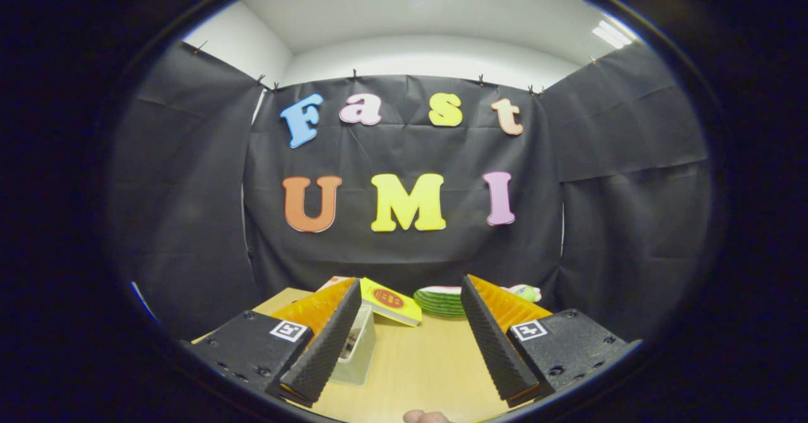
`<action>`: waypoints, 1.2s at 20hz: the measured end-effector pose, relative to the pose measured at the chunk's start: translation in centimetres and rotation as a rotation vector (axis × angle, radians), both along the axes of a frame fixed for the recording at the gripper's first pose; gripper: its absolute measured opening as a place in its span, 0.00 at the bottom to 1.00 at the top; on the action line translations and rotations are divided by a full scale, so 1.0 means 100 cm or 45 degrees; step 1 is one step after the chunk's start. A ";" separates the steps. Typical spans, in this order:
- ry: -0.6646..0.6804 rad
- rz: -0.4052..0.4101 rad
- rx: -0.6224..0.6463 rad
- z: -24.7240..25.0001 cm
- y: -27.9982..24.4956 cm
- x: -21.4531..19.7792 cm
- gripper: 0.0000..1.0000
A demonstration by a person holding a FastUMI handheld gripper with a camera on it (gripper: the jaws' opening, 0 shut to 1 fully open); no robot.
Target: Open the storage box then place both shoes into the box .Put the left shoe in first, then the right shoe, with the right side of both shoes facing outward in a uniform manner.
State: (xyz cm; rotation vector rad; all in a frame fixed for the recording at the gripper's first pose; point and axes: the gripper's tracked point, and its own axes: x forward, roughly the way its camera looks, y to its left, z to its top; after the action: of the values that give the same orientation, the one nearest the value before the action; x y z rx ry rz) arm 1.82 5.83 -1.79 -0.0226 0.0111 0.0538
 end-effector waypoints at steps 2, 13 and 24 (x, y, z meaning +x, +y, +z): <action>0.015 0.028 0.011 -0.005 0.004 -0.004 1.00; 0.002 0.029 0.035 -0.017 -0.003 -0.006 1.00; -0.014 0.011 -0.008 -0.014 -0.019 -0.001 1.00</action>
State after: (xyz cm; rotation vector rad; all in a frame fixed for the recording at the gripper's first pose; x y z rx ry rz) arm 1.72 3.96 -3.23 -0.0293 0.0003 0.0621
